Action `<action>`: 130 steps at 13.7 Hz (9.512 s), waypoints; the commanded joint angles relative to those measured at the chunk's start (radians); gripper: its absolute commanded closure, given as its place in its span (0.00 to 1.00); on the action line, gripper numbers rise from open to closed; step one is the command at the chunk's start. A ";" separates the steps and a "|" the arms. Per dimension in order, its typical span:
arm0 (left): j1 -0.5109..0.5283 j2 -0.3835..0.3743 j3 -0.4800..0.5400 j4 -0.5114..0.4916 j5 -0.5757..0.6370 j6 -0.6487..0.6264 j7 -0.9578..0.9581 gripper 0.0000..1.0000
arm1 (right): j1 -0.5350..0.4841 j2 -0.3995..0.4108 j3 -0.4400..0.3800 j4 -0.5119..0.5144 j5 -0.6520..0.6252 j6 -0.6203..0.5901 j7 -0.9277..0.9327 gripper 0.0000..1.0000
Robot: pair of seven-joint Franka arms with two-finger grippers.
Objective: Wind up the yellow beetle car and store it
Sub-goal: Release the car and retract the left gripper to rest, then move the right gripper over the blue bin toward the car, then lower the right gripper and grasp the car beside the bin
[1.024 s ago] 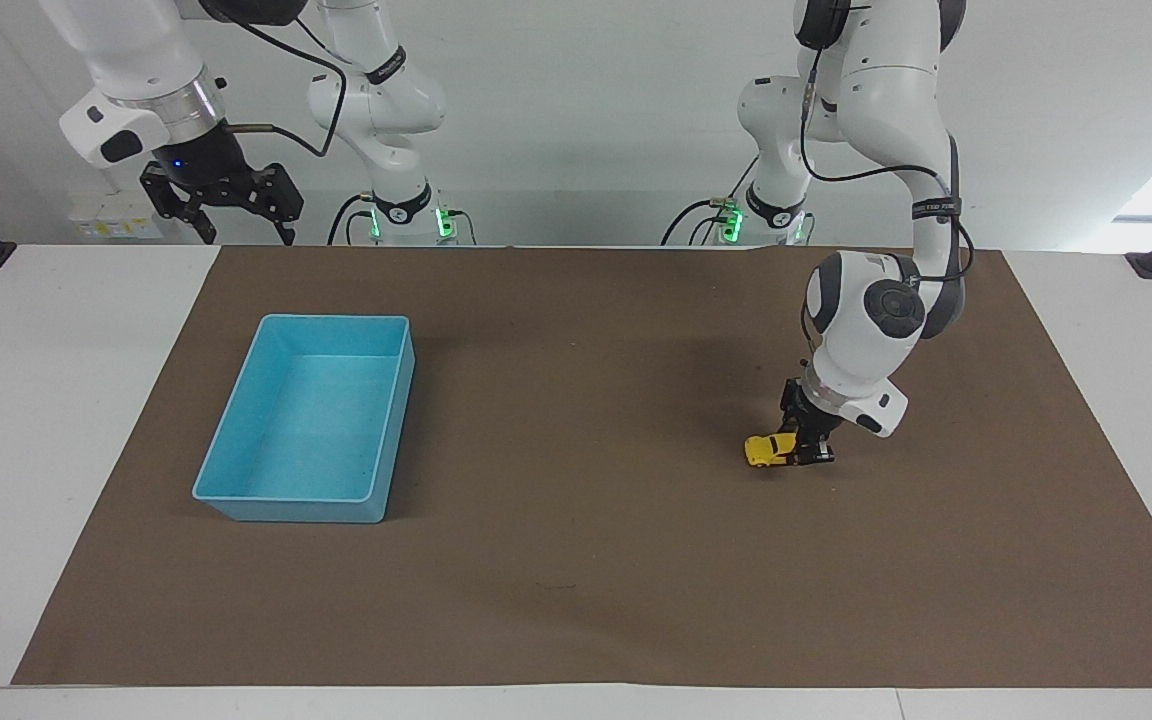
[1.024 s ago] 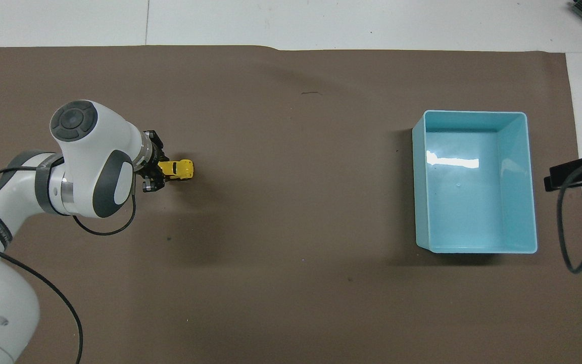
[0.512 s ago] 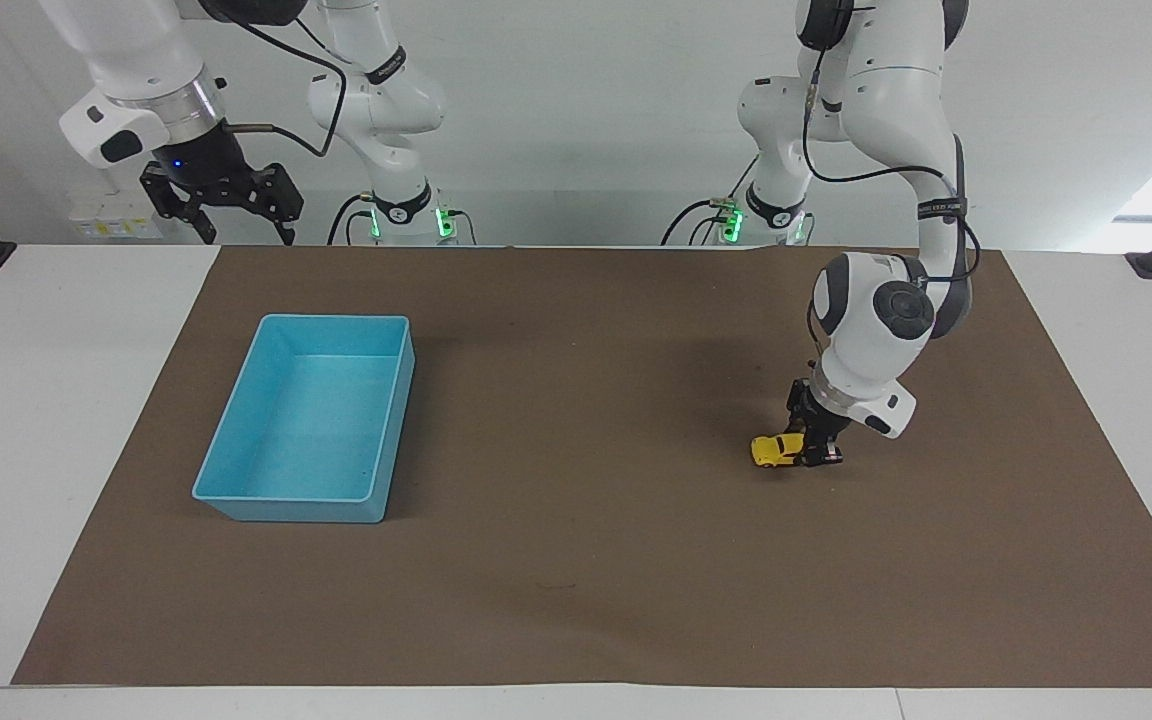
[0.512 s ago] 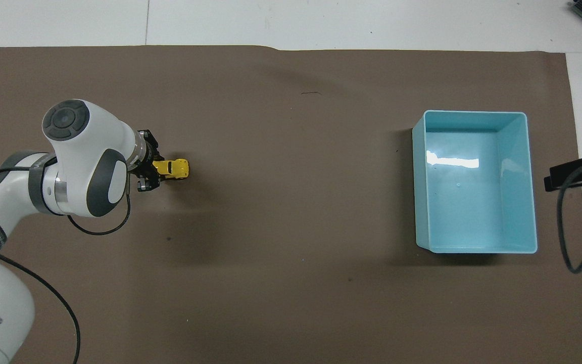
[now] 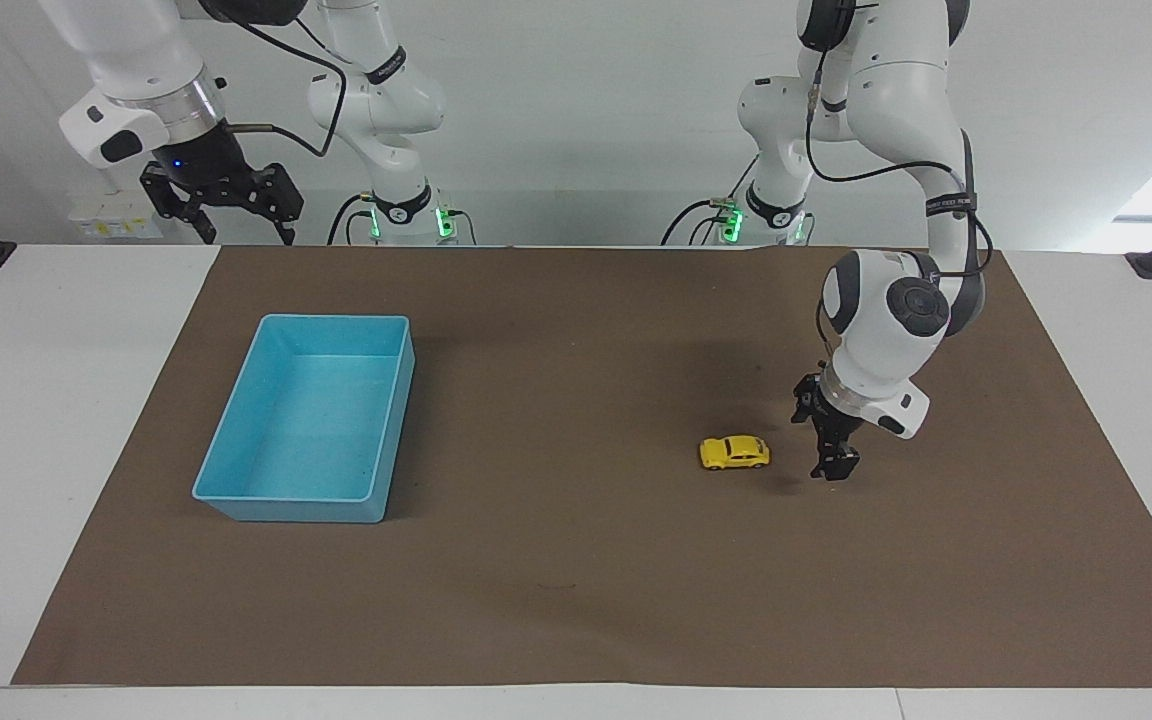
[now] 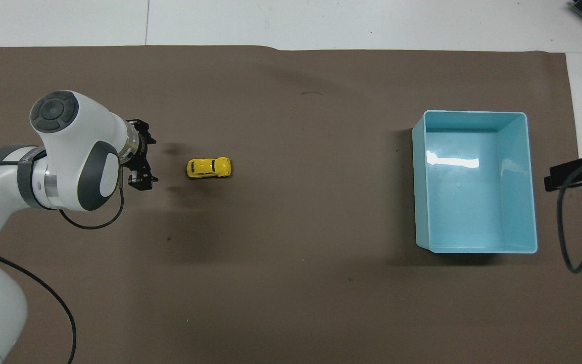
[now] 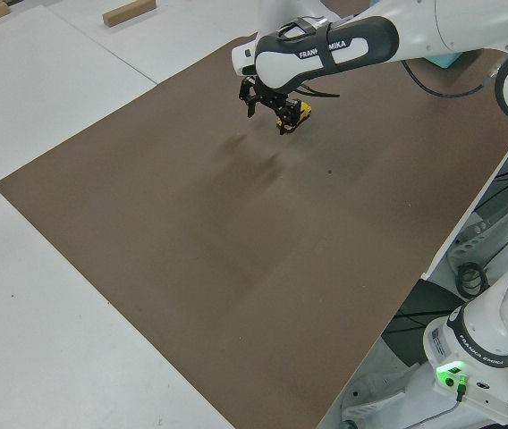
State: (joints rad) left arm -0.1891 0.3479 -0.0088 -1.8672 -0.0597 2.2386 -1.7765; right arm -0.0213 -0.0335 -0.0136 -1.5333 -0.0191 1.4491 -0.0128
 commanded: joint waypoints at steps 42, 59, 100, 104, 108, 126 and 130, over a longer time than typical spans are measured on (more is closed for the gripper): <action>0.191 -0.334 -0.040 0.401 0.003 -0.628 1.110 0.00 | -0.020 -0.008 0.014 0.001 0.015 -0.009 0.004 0.00; 0.177 -0.418 -0.039 0.264 0.001 -0.732 1.770 0.00 | -0.022 -0.065 0.004 -0.087 0.011 -0.003 0.008 0.00; 0.191 -0.431 -0.040 0.273 0.008 -0.767 1.807 0.00 | 0.184 0.159 0.023 -0.186 -0.005 0.365 1.550 0.00; 0.191 -0.431 -0.040 0.273 0.008 -0.768 1.807 0.00 | 0.196 0.178 0.023 -0.270 0.004 0.511 1.588 0.00; 0.191 -0.431 -0.039 0.273 0.008 -0.768 1.807 0.00 | 0.221 0.216 0.023 -0.363 0.002 0.706 1.677 0.00; 0.191 -0.431 -0.040 0.275 0.008 -0.768 1.807 0.00 | 0.230 0.445 0.023 -0.364 -0.087 1.007 1.792 0.10; 0.191 -0.431 -0.039 0.275 0.008 -0.768 1.807 0.00 | 0.228 0.449 0.023 -0.364 -0.087 1.010 1.809 0.82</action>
State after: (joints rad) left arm -0.0100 -0.0662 -0.0422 -1.5820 -0.0581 1.4774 0.0160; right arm 0.2151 0.4098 0.0005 -1.8950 -0.0714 2.4403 1.7540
